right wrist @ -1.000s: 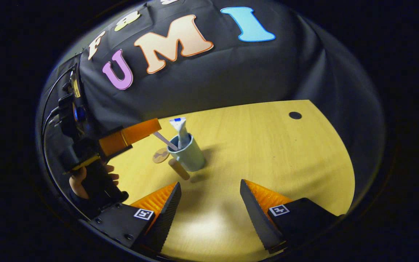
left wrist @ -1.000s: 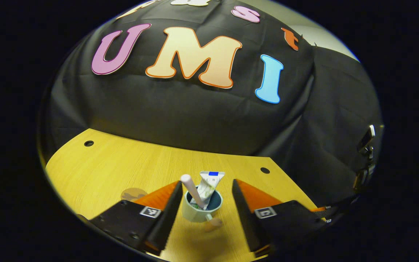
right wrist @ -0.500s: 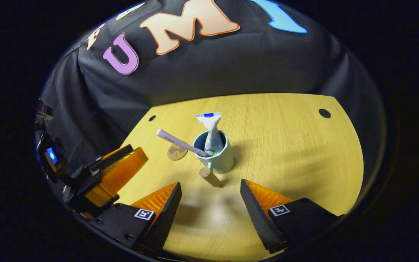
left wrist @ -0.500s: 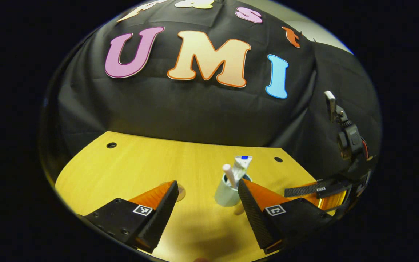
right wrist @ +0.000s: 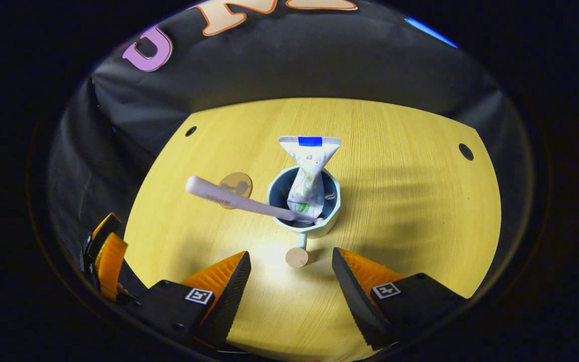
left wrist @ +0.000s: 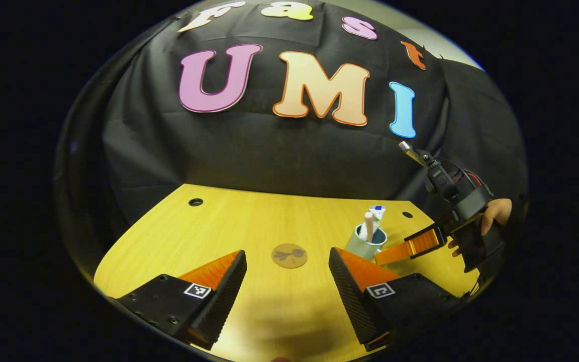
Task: Put the toothbrush and toothpaste on the desktop into the cup, then pick up the cup and place it on the coaster on the desktop.
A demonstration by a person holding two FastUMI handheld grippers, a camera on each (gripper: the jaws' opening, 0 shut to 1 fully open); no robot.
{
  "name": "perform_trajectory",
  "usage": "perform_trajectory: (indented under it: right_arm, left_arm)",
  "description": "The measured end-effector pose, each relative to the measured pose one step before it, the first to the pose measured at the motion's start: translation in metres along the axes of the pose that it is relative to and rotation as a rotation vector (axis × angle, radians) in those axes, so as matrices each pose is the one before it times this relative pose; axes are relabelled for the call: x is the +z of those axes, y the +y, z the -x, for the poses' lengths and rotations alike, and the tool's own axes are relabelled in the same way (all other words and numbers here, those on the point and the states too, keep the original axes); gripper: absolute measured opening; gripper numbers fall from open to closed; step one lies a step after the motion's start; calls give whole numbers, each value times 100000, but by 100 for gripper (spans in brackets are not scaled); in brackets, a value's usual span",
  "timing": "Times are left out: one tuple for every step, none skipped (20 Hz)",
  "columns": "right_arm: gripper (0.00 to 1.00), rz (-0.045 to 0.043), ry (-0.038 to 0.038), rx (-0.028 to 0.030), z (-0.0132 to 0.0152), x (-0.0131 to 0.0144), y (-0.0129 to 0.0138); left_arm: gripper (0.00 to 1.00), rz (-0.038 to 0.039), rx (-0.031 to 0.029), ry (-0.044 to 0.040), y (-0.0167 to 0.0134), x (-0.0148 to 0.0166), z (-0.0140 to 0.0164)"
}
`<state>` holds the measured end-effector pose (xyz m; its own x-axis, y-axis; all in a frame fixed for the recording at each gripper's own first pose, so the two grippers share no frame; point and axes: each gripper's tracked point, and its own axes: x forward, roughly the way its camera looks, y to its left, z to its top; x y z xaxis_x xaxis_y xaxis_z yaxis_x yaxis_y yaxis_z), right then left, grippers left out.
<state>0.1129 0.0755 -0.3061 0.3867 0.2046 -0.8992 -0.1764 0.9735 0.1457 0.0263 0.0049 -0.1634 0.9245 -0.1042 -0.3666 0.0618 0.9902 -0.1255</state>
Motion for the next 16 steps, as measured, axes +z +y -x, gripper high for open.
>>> perform_trajectory:
  right_arm:
    - [99,-193,1991,-1767,-671,112,-262]
    - [99,-109,1396,-958,-970,245,-186]
    - [99,-84,1639,-1349,-894,109,-257]
    - [99,-583,1506,-920,-701,63,-145]
    - [99,-476,1268,-567,-682,68,-42]
    - [99,-467,779,-930,-522,152,-131]
    - [94,-130,1093,-901,-584,-66,-186]
    - [99,162,1392,-1146,-468,-147,-192]
    - [94,319,794,-729,-412,-31,-34]
    - [99,293,1430,-214,-264,-215,34]
    - [98,651,1128,-761,-235,-167,-89]
    - [97,939,632,-865,-150,-58,-154]
    - [93,808,589,-538,-112,-49,-61]
    - [89,871,521,-629,-122,-75,-17]
    - [72,1035,683,-864,-70,-117,-90]
    - [66,1459,754,-272,-122,-262,24]
  left_arm:
    - [95,23,1239,125,752,-168,310]
    - [95,-38,1130,516,723,-101,338]
    - [95,-102,1180,3,696,51,292]
    - [95,-160,1132,120,749,-10,323]
    - [95,-269,1358,159,647,-34,263]
    - [95,-325,1009,271,610,68,175]
    - [95,-184,1071,245,639,-149,50]
    - [95,-61,949,169,482,101,115]
    - [95,59,674,74,305,23,176]
    - [95,245,514,7,369,35,77]
    - [95,126,517,91,339,-60,17]
    - [95,214,256,229,180,-29,60]
    - [95,228,160,157,143,-136,-10]
    - [95,171,82,3,112,91,-80]
    - [95,132,140,-53,107,68,-128]
    - [95,99,77,-94,36,103,0]
